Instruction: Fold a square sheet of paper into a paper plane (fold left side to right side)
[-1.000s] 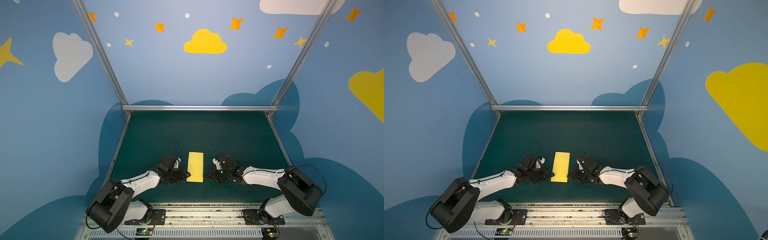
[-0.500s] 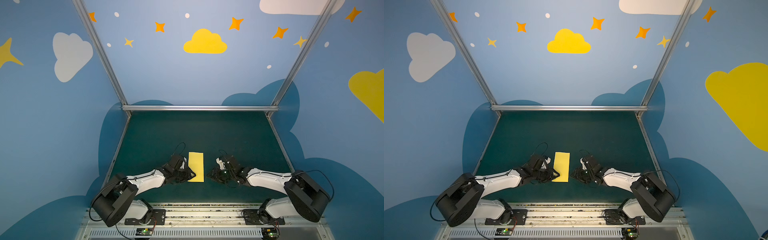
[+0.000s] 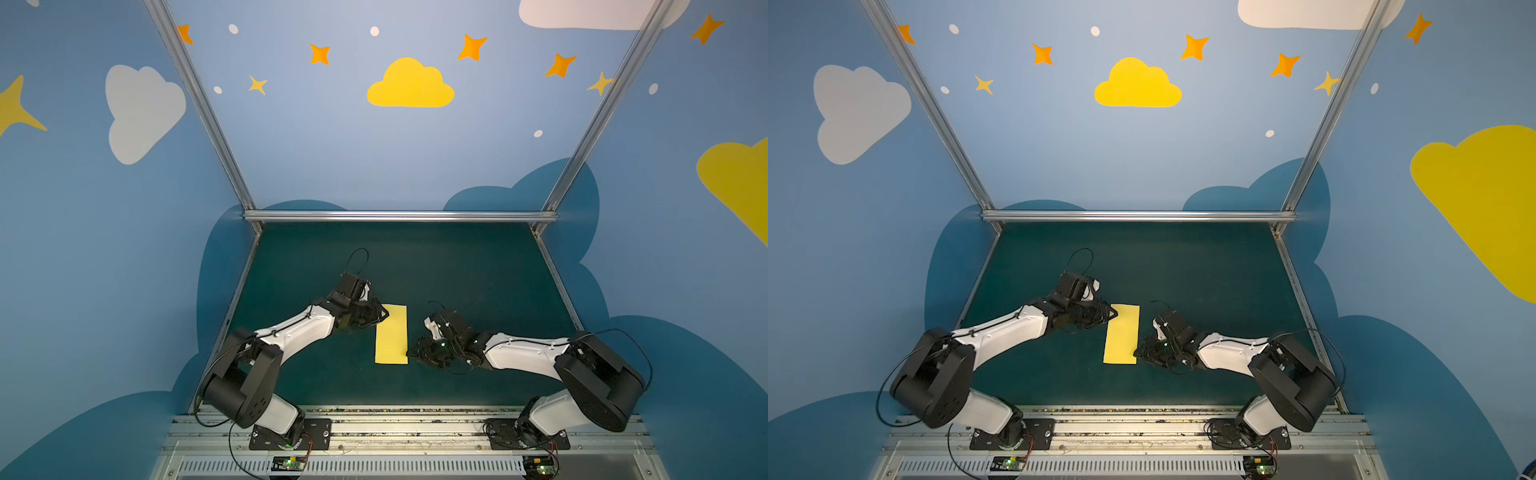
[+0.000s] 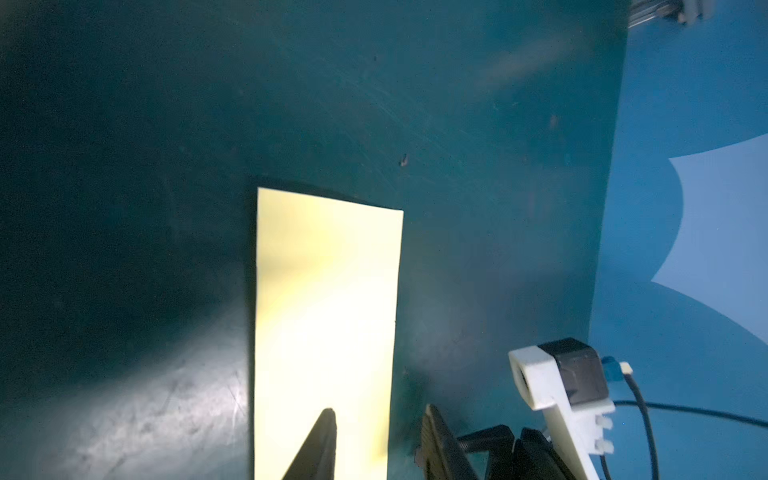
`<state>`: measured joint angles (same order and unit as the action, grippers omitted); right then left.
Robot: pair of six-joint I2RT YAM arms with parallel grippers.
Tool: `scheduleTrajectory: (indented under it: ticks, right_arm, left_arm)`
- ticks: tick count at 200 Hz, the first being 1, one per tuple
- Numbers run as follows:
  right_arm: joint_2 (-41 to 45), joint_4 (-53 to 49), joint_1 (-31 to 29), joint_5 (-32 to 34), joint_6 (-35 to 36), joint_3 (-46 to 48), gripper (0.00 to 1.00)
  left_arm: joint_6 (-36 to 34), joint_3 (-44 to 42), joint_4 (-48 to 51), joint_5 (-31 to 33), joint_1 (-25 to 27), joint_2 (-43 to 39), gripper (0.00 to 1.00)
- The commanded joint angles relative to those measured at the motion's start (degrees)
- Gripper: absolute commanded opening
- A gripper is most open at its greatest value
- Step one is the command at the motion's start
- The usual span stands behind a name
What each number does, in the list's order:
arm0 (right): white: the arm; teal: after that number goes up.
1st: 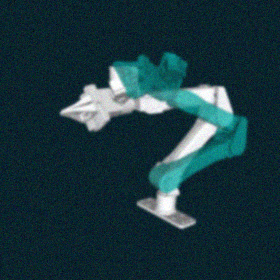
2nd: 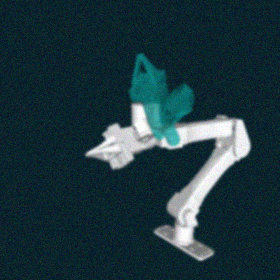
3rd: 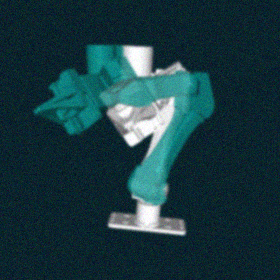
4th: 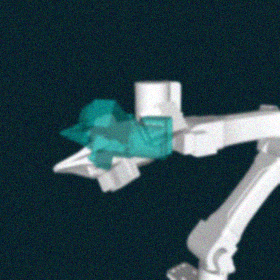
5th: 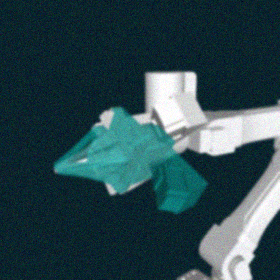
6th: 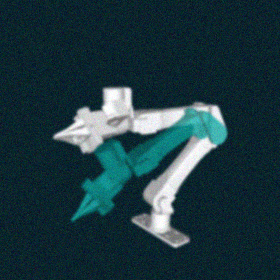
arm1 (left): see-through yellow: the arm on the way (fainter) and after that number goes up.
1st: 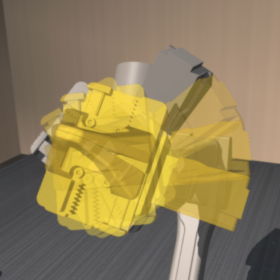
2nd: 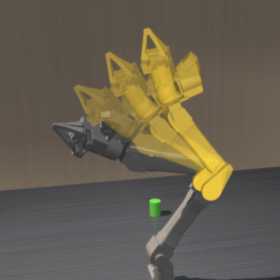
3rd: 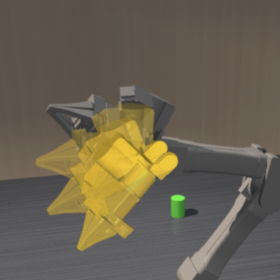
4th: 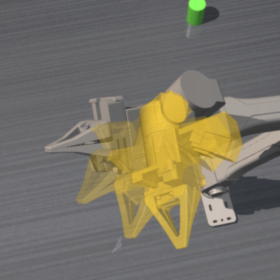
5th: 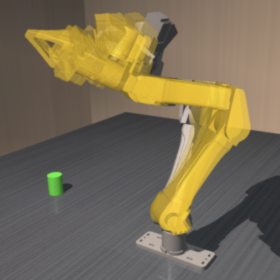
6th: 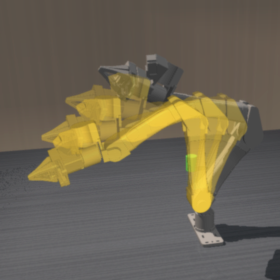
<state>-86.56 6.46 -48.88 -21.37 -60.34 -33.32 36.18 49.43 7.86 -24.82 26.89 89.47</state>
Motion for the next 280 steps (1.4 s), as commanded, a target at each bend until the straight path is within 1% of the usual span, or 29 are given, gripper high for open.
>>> scheduleTrajectory:
  ticks: [1,39,95,148,195,224,280]
  right_arm:
    - [-1.5,2.2,-1.3,2.0,-2.1,-1.0,0.47]
    - [-3.1,3.5,-3.2,2.9,-3.4,-1.2,0.47]
    - [-4.6,4.1,-4.2,3.0,-3.9,-1.7,0.47]
    - [-6.0,5.3,-4.4,2.6,-4.3,-2.0,0.48]
    - [-6.6,7.5,-4.4,2.0,-5.4,-1.7,0.48]
    - [-6.3,8.4,-4.4,2.0,-6.0,-1.5,0.46]
    - [-3.6,5.8,-4.6,3.1,-5.7,-1.2,0.40]
  left_arm:
    - [-5.2,3.8,3.4,-2.3,-0.9,3.9,0.35]
    - [-6.0,6.4,2.2,-3.0,-1.4,9.3,0.33]
    - [-5.6,5.2,-0.3,-2.3,-1.7,13.3,0.32]
    - [-5.0,2.4,-2.1,-1.5,-2.0,14.4,0.31]
    - [-5.0,1.8,-2.4,-1.5,-2.1,14.1,0.30]
    - [-4.9,1.7,-2.4,-1.5,-2.0,14.0,0.29]
    - [-4.9,2.0,-2.4,-1.6,-2.0,14.0,0.29]
